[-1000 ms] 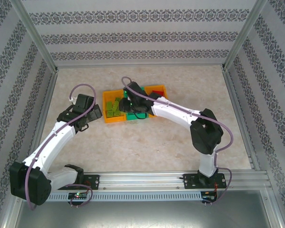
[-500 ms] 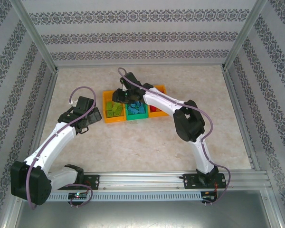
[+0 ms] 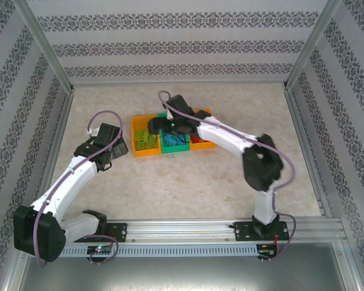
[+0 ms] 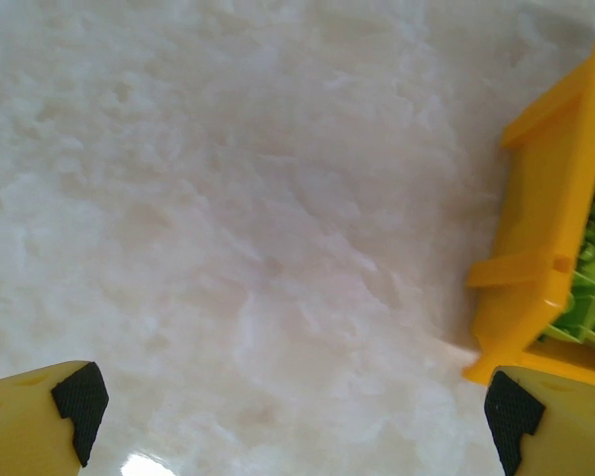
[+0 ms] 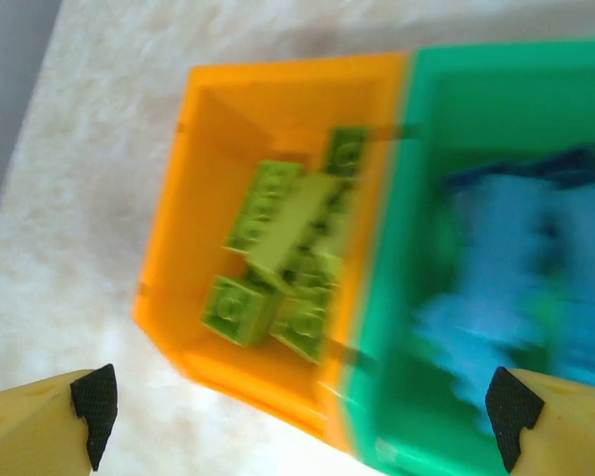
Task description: Sort the legos into containers by color
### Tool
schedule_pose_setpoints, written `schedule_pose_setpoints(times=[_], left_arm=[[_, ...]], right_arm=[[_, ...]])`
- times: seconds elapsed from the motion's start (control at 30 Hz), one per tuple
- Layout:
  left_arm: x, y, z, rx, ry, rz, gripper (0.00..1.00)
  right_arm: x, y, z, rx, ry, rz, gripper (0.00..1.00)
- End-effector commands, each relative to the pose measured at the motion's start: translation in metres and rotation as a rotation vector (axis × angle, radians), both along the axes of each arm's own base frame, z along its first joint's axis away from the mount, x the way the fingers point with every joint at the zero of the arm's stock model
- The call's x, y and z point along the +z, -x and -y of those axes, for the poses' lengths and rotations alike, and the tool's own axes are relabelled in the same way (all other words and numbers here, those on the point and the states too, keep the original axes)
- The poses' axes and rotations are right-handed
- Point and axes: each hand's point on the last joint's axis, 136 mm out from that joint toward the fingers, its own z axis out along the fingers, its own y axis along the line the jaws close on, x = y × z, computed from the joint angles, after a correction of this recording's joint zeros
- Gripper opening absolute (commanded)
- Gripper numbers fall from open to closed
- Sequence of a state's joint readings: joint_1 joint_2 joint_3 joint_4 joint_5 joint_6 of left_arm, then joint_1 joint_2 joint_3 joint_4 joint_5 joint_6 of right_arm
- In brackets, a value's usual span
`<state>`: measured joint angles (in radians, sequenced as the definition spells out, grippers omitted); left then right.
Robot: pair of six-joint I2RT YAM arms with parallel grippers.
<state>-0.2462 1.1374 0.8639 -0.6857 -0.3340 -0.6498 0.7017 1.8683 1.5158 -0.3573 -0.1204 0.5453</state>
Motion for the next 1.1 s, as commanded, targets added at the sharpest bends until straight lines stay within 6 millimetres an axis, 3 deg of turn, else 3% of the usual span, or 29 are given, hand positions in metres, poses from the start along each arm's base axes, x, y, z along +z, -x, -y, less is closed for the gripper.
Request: schedule_pose_setpoints(times=[0.0,0.07,0.17,0.23,0.33,0.57,0.7,1.0,1.07], left_arm=[[0.011,-0.002,-0.028,0.010,-0.181,0.000,0.99],[0.015,-0.011,-0.037,0.009,-0.264,0.027,0.99],[0.013,-0.030,-0.043,0.006,-0.348,0.101,0.99],[0.012,-0.045,-0.044,-0.003,-0.388,0.156,0.99],[-0.004,-0.059,-0.040,-0.047,-0.426,0.183,0.99],[-0.041,-0.084,-0.028,-0.174,-0.483,0.240,0.99],[-0.037,-0.091,-0.019,-0.242,-0.453,0.326,0.99],[-0.026,-0.091,-0.026,-0.266,-0.340,0.508,0.99],[-0.027,-0.093,-0.021,-0.306,-0.320,0.517,0.99]], right_arm=[[0.051,-0.009,0.104,-0.177,0.234,0.322,0.98],[0.053,-0.003,0.171,-0.302,0.327,0.414,0.98],[0.039,0.003,0.259,-0.469,0.429,0.499,0.98],[0.026,0.007,0.302,-0.537,0.476,0.514,0.98],[0.007,0.011,0.338,-0.583,0.519,0.550,0.98],[-0.026,0.002,0.359,-0.647,0.492,0.654,0.98],[-0.039,-0.007,0.362,-0.646,0.487,0.656,0.98],[-0.047,-0.012,0.369,-0.648,0.417,0.633,0.98],[-0.057,-0.010,0.366,-0.623,0.394,0.627,0.98]])
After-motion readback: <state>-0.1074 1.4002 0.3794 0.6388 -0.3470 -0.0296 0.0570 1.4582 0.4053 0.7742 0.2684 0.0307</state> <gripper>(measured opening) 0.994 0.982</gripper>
